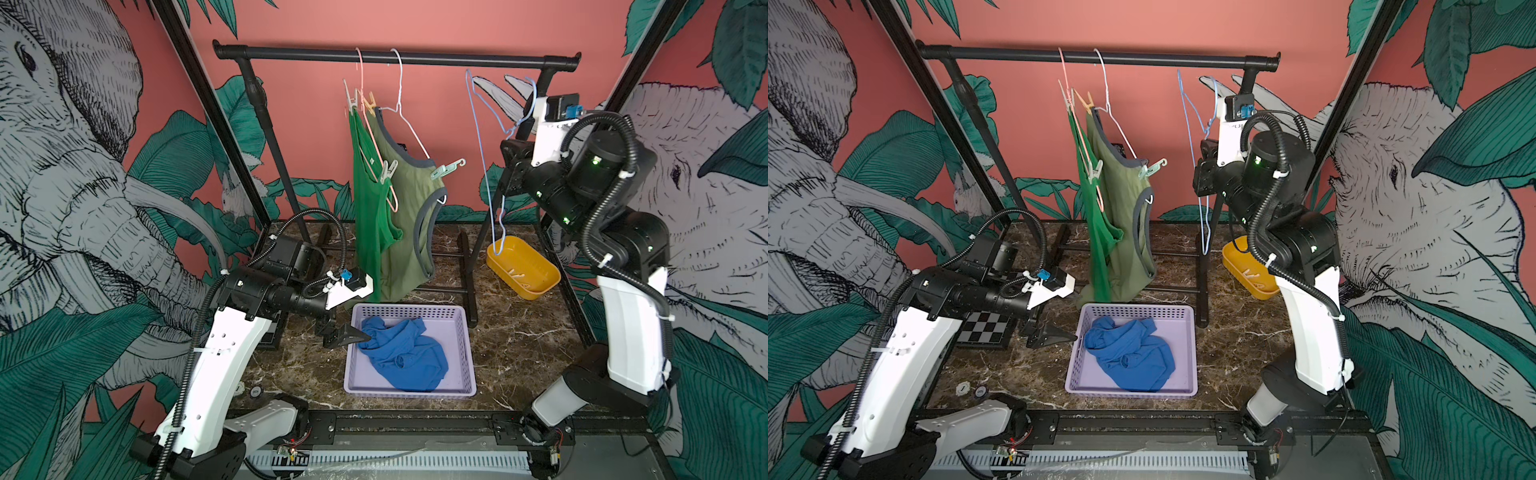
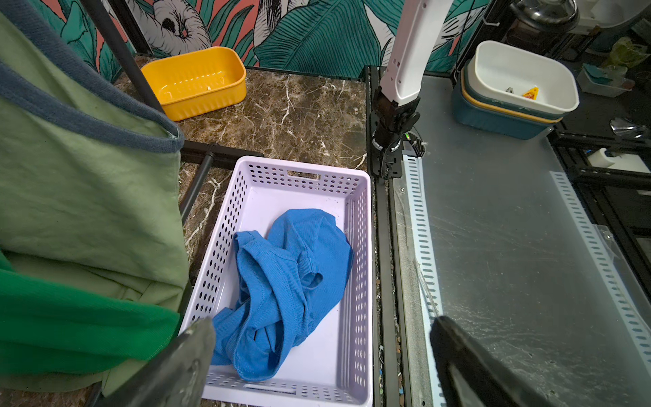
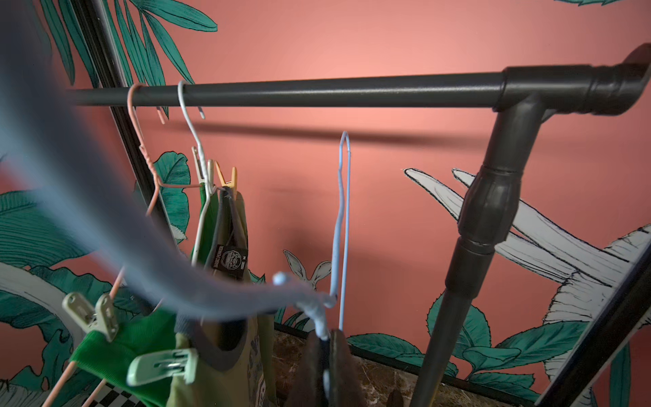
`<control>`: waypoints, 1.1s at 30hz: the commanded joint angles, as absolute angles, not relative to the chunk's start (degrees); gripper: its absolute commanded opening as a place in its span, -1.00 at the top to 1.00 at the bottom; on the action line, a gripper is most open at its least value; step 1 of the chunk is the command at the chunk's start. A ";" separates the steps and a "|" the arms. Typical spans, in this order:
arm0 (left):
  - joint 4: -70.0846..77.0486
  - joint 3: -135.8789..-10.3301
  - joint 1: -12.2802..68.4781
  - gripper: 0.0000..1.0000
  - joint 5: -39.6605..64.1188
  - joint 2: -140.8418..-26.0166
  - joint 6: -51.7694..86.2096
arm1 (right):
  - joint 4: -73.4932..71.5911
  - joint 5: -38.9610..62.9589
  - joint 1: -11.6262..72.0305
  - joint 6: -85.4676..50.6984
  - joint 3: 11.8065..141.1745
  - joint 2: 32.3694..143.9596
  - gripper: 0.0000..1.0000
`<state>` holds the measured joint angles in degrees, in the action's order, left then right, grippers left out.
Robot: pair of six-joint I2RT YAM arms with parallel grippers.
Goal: Remove the clothespins securing tank tops to the hanger
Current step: Place the hanger on the clothesline.
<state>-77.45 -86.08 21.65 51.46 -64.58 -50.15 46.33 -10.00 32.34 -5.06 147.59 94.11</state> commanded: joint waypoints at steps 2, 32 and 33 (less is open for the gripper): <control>-77.28 -85.23 21.36 -0.94 52.60 -64.68 -51.82 | 37.88 -1.73 27.80 -9.17 147.16 96.83 1.00; -77.99 -86.23 21.36 -0.93 50.98 -71.05 -52.29 | 20.21 4.55 18.42 -10.62 150.65 106.58 1.00; -77.91 -86.30 21.36 -0.93 51.07 -71.25 -52.29 | 20.41 4.59 18.29 -10.93 151.57 107.25 1.00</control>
<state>-76.77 -85.34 21.65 50.13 -71.18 -50.61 24.29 3.07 18.63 -9.23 148.68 106.94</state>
